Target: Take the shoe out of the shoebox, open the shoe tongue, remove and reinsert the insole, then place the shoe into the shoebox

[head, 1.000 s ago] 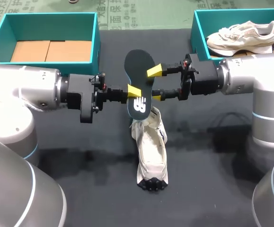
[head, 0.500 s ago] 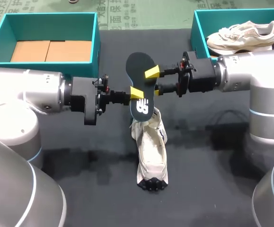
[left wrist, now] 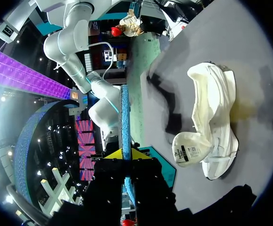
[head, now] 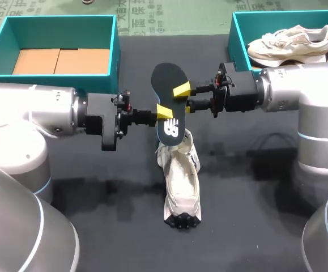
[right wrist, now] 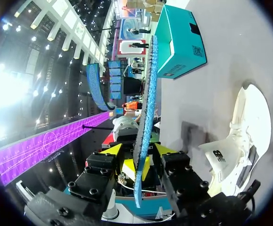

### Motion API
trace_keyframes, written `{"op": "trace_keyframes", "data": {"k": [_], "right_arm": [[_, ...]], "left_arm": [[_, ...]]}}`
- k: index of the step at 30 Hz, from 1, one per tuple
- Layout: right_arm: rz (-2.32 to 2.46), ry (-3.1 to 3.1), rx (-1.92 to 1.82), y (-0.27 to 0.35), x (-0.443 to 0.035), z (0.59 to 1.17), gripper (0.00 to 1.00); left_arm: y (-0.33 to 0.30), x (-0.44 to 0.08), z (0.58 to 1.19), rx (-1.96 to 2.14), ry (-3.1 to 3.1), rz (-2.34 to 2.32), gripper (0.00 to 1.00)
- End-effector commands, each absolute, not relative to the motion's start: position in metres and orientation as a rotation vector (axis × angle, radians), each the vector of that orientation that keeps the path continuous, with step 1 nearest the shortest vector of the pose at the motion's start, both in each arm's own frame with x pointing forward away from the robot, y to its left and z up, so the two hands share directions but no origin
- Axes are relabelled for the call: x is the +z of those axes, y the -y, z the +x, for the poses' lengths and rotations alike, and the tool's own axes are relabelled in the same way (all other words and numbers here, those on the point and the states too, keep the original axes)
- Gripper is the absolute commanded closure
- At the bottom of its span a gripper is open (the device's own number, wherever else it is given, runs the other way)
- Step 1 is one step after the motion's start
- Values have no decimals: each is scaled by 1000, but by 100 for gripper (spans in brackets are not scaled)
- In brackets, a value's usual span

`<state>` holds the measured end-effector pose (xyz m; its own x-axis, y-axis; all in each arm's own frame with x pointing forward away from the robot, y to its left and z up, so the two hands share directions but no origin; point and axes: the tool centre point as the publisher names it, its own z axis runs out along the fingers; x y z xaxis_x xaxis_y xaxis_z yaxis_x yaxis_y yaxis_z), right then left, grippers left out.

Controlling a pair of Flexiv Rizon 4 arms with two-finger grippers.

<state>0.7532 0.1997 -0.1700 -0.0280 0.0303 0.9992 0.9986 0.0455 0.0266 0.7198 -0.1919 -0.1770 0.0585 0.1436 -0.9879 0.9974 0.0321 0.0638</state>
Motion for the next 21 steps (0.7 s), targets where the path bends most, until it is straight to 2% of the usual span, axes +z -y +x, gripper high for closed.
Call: {"op": "trace_keyframes", "data": {"k": [1, 6, 10, 12, 14, 20, 21], "right_arm": [[-1190, 1267, -1190, -203, -172, 751, 64], [-1193, 1262, -1198, -204, -173, 751, 72], [-1194, 1263, -1206, -204, -172, 751, 96], [-1192, 1264, -1210, -204, -172, 752, 95], [-1191, 1265, -1212, -204, -172, 752, 100], [-1187, 1267, -1217, -204, -172, 752, 100], [-1187, 1267, -1216, -204, -172, 752, 100]], "left_arm": [[193, -178, 719, -1063, -1284, 1313, 100], [193, -178, 719, -1063, -1284, 1313, 100], [193, -178, 719, -1063, -1284, 1313, 100], [193, -178, 719, -1063, -1284, 1313, 100], [193, -178, 719, -1063, -1284, 1313, 100], [193, -178, 719, -1063, -1284, 1313, 100], [193, -178, 719, -1063, -1284, 1313, 57]]}}
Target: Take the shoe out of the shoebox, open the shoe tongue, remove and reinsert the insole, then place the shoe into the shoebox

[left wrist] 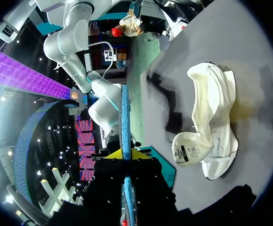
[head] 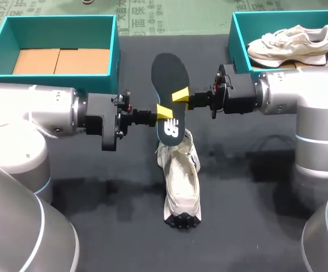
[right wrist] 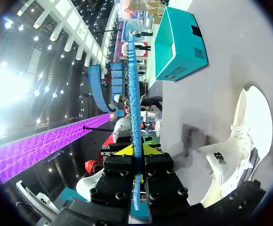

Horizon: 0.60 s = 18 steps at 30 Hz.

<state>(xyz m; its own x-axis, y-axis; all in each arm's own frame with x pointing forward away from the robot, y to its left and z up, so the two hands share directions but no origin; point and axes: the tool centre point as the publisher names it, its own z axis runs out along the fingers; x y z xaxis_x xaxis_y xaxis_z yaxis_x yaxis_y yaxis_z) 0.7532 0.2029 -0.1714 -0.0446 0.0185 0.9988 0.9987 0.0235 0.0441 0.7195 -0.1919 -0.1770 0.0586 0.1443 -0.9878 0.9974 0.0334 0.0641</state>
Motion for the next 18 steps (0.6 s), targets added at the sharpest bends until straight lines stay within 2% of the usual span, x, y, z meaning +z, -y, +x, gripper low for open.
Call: {"op": "trace_keyframes", "data": {"k": [1, 11, 18], "right_arm": [[-1187, 1266, -1216, -204, -172, 752, 100], [-1208, 1241, -1207, -196, -182, 751, 100], [-1211, 1241, -1179, -195, -191, 748, 100]], "left_arm": [[191, -177, 718, -1067, -1291, 1310, 0], [140, -157, 716, -1078, -1431, 1273, 0], [107, -130, 734, -1029, -1568, 1432, 0]]}}
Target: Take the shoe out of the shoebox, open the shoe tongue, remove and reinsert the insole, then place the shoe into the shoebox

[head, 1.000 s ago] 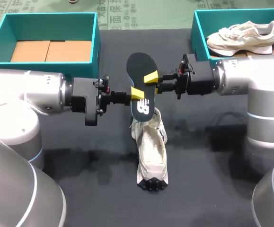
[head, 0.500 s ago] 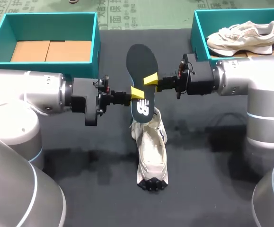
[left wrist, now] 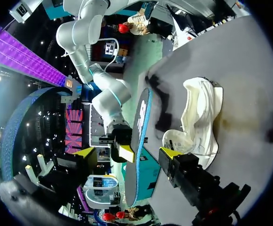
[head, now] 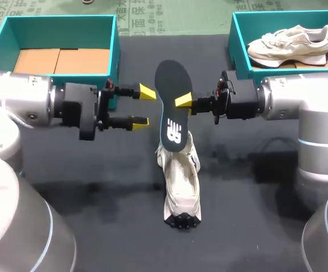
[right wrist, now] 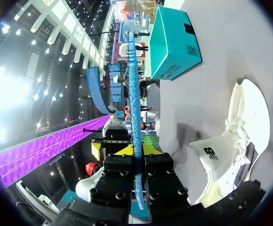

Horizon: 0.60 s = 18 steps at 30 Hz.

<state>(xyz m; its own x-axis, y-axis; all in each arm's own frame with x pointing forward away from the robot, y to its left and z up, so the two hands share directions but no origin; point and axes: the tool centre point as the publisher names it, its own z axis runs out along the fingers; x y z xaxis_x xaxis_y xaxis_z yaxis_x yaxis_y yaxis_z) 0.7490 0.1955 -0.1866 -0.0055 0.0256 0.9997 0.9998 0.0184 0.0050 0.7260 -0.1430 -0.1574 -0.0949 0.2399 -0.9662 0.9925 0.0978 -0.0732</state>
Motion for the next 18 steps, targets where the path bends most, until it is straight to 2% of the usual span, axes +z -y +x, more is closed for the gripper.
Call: {"op": "trace_keyframes", "data": {"k": [1, 13, 18], "right_arm": [[-1213, 1240, -1177, -195, -192, 748, 100], [-1217, 1232, -1168, -196, -194, 747, 100], [-1217, 1232, -1168, -196, -194, 747, 100]], "left_arm": [[105, -125, 739, -981, -1586, 1506, 0], [109, -123, 740, -1001, -1560, 1508, 0], [110, -101, 769, -942, -1674, 1521, 0]]}}
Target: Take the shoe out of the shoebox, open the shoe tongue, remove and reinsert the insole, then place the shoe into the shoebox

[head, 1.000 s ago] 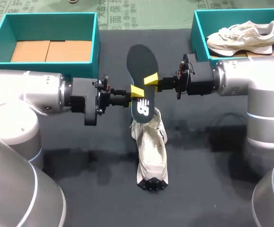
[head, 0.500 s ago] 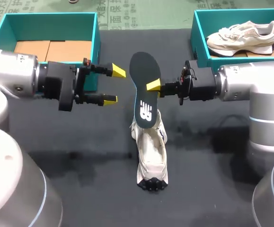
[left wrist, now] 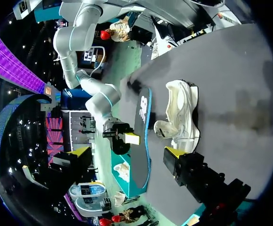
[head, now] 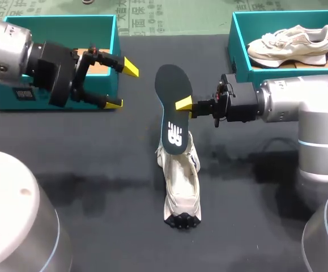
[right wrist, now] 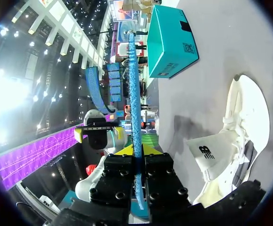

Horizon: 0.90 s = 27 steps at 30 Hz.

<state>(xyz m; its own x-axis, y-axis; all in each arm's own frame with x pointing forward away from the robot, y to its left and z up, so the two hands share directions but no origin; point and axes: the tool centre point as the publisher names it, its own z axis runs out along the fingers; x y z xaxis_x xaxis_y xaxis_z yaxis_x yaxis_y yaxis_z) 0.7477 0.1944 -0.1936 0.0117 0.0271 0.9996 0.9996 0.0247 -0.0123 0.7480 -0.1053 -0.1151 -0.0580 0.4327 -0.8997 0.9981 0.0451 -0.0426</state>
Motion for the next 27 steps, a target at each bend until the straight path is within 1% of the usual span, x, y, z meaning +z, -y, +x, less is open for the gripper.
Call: {"op": "trace_keyframes", "data": {"k": [1, 4, 12, 19, 27], "right_arm": [[-1217, 1232, -1168, -196, -194, 747, 100], [-1217, 1232, -1168, -196, -194, 747, 100], [-1217, 1232, -1168, -196, -194, 747, 100], [-1217, 1232, -1168, -196, -194, 747, 100], [-1217, 1232, -1168, -196, -194, 747, 100]], "left_arm": [[109, -96, 775, -911, -1716, 1544, 0], [110, -84, 786, -796, -1790, 1626, 0], [112, -68, 801, -719, -1949, 1823, 0], [130, -51, 809, -586, -2084, 1978, 0], [157, -41, 808, -293, -2229, 2165, 0]]}}
